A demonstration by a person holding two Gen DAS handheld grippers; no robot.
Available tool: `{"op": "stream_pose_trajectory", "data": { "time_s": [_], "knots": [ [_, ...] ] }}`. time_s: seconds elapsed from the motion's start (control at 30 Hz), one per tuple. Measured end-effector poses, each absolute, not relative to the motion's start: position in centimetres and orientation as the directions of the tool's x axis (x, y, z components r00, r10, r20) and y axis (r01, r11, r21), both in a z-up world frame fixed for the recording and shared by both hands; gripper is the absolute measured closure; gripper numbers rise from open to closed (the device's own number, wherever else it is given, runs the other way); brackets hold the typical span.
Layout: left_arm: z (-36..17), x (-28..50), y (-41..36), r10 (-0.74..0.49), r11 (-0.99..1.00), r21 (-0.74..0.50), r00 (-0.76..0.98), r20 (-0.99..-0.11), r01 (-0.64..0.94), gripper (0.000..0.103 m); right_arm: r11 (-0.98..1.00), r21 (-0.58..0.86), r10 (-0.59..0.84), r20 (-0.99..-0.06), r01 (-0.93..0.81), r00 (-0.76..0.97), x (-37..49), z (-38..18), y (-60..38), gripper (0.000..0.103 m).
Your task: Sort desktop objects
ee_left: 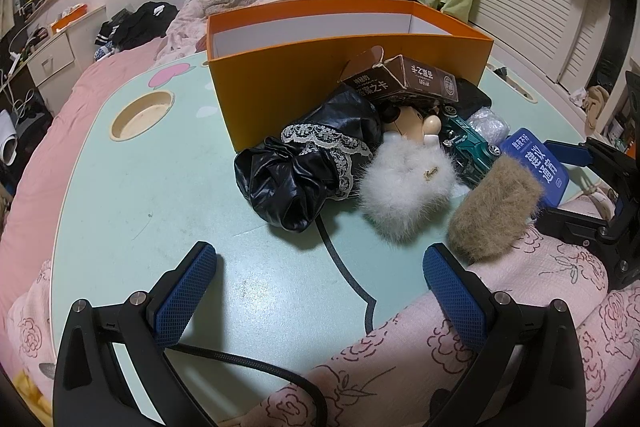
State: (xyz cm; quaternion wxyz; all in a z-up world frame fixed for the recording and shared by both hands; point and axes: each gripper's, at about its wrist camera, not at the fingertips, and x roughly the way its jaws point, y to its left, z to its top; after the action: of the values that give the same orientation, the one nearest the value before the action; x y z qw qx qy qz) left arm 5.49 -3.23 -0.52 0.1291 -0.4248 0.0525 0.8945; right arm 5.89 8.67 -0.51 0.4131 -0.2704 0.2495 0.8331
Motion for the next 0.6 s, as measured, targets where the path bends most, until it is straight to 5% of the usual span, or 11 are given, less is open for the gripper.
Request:
{"op": "stream_pose_trajectory", "data": {
  "time_s": [0.3, 0.6],
  "knots": [
    [-0.5, 5.5, -3.2, 0.188, -0.961, -0.016, -0.606, -0.773, -0.277, 0.0, -0.503, 0.217, 0.55, -0.667, -0.837, -0.504, 7.2, 0.3, 8.5, 0.0],
    [-0.5, 5.4, -3.4, 0.19, -0.96, -0.017, -0.607, -0.772, -0.279, 0.0, -0.42, 0.218, 0.641, -0.616, -0.881, -0.458, 8.6, 9.0, 14.5, 0.0]
  ]
}}
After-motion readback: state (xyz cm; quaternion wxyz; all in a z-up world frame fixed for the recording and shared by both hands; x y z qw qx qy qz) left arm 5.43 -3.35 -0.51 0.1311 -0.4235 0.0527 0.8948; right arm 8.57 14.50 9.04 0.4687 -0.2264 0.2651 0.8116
